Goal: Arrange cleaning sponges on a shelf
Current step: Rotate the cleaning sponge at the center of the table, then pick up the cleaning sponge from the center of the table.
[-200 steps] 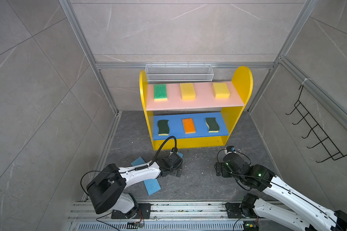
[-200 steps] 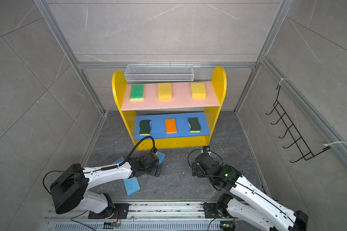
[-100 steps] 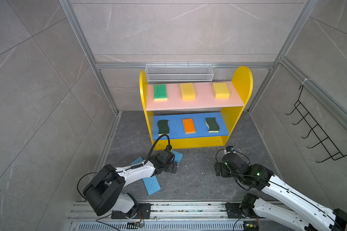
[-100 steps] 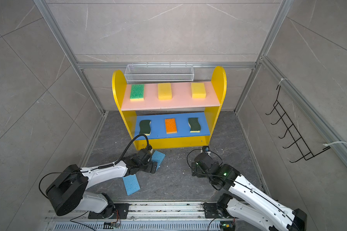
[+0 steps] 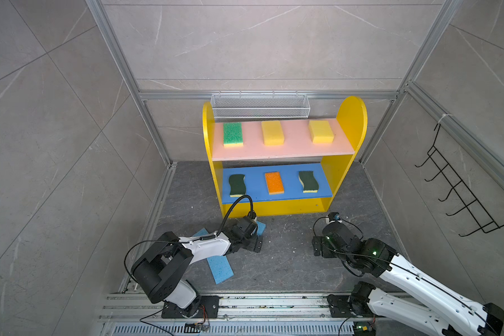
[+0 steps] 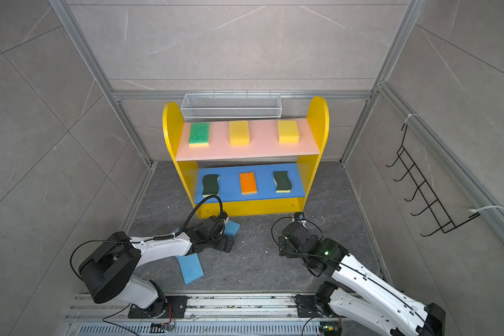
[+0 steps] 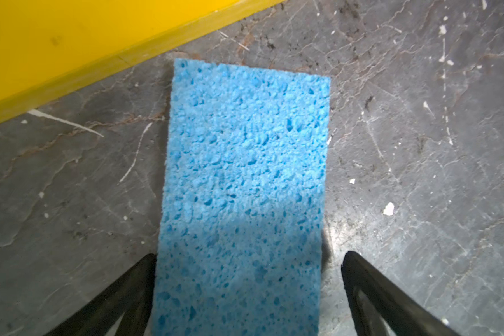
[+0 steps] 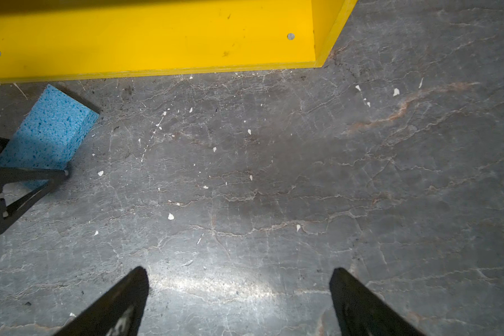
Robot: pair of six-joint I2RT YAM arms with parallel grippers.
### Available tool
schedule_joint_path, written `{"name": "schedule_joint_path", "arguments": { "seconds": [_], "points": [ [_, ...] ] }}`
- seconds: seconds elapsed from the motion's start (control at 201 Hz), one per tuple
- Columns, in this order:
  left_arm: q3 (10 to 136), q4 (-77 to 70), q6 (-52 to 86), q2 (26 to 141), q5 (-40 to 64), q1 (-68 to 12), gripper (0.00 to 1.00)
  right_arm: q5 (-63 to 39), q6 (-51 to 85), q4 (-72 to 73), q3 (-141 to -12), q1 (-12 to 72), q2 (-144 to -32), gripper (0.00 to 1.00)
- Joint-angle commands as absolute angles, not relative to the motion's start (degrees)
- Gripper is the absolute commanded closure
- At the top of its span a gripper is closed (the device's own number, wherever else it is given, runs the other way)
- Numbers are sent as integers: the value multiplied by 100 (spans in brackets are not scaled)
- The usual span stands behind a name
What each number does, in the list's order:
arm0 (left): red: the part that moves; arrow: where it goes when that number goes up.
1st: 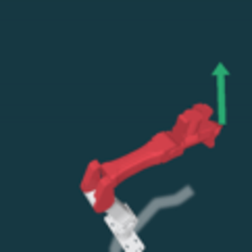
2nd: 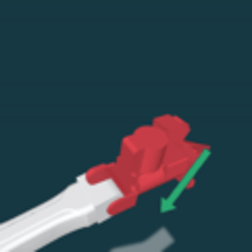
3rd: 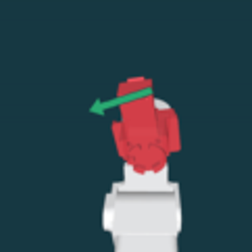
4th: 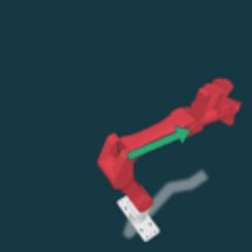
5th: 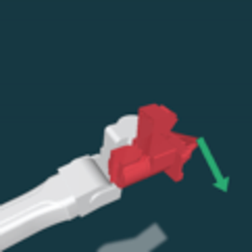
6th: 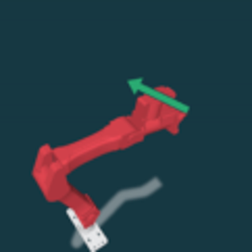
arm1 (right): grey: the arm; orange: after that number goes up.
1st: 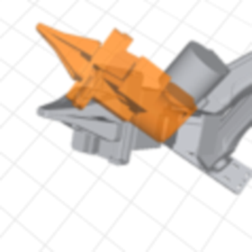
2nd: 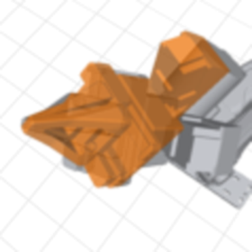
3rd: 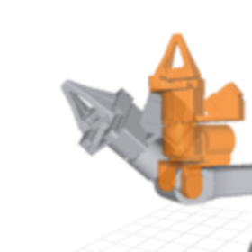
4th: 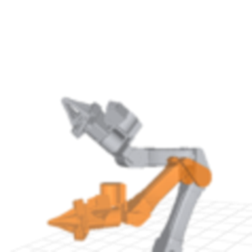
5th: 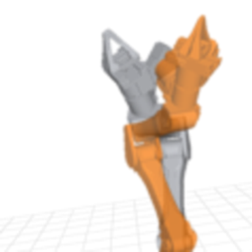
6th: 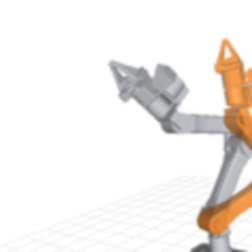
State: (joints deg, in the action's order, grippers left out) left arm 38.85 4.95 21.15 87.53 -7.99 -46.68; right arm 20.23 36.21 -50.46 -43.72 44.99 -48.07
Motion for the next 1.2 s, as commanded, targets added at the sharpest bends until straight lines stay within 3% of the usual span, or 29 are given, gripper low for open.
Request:
{"name": "schedule_joint_path", "arguments": {
  "seconds": [0.0, 0.368, 0.801, 1.195],
  "points": [
    [4150, 798, 2410, 8912, -1315, -5052, 0, 2153, 3561, -5229, -4430, 4535, -4728, 0],
    [4850, 1947, 3793, 9789, -2565, -5537, 5, 2134, 3551, -5238, -4351, 4535, -4615, 0],
    [4820, 2067, 4554, 9878, -2572, -5886, 7, 2085, 3587, -5151, -4246, 4533, -4526, 0],
    [4129, 1084, 4688, 9914, -2641, -6160, 12, 1503, 3911, -4834, -4087, 4528, -4387, 0]
  ]
}}
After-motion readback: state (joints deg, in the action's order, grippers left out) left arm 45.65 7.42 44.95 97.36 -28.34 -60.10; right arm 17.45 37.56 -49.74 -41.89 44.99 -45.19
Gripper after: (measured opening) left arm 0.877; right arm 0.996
